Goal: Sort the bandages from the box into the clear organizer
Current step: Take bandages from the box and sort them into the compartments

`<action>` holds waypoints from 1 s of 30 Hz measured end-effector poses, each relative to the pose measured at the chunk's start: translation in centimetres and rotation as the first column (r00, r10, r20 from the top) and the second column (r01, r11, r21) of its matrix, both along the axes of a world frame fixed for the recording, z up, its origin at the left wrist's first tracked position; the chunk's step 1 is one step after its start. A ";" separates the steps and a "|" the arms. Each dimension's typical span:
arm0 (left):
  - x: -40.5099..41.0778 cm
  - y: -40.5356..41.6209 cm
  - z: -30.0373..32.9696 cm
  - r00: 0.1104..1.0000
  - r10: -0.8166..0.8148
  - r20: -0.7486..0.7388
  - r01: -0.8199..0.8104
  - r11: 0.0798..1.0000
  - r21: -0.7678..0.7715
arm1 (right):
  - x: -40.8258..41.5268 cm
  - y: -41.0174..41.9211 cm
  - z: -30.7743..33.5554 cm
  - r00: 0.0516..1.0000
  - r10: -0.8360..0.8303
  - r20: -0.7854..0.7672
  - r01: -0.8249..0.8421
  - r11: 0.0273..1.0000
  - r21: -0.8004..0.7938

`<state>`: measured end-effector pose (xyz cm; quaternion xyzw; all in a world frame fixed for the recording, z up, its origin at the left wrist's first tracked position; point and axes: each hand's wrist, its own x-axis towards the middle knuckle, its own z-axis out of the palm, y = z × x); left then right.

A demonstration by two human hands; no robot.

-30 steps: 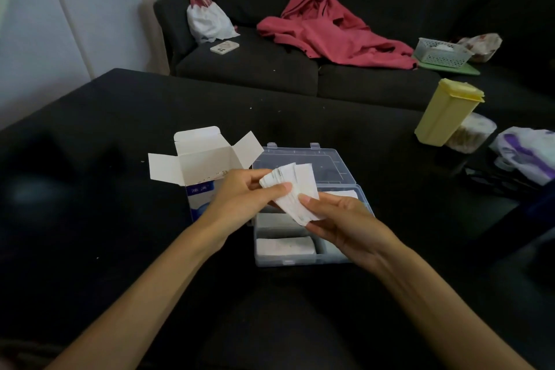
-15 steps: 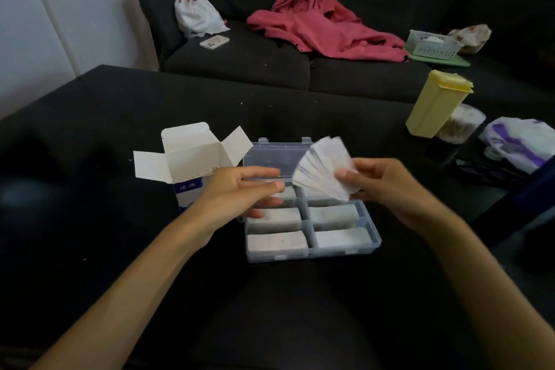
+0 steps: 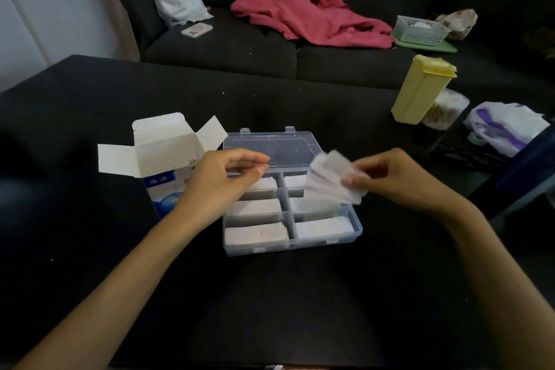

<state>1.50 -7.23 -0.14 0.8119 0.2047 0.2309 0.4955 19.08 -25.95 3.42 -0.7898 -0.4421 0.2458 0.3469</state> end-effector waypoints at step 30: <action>3.1 -1.8 -1.9 0.963 -0.113 -0.243 0.167 0.962 0.217 | 0.7 3.2 -4.0 0.974 0.157 0.162 -0.110 0.958 -0.266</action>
